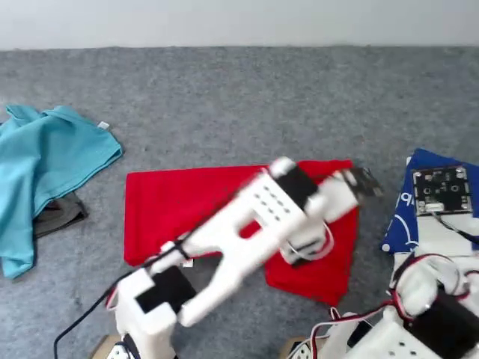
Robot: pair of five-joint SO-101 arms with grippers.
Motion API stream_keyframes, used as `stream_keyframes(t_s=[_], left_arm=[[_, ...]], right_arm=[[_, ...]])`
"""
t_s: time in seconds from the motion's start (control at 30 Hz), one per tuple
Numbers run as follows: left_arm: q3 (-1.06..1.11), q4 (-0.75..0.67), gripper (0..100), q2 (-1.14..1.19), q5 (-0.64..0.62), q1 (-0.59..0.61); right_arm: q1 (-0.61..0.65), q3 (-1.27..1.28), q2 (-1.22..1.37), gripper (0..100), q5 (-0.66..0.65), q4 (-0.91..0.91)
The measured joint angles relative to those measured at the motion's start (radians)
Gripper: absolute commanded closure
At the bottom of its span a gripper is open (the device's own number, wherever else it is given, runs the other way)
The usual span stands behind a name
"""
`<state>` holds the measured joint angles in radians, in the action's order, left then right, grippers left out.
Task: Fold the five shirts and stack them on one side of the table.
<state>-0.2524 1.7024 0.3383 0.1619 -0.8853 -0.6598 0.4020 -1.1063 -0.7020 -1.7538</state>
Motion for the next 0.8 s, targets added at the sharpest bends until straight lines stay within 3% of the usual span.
stream_keyframes(t_s=[0.2,0.47,0.7,0.8], left_arm=[[0.000,-0.021,76,0.092,0.000,-0.091],[-0.006,-0.029,75,0.178,0.021,-0.110],[-0.103,-0.035,75,0.347,0.025,-0.095],[-0.169,-0.029,81,0.428,0.025,-0.097]], right_arm=[[0.000,0.000,-0.006,98.3,0.000,0.000],[0.000,0.000,-0.009,98.3,0.000,-0.002],[0.000,0.000,-0.009,98.3,0.000,-0.002],[0.000,0.000,-0.009,98.3,0.000,-0.002]])
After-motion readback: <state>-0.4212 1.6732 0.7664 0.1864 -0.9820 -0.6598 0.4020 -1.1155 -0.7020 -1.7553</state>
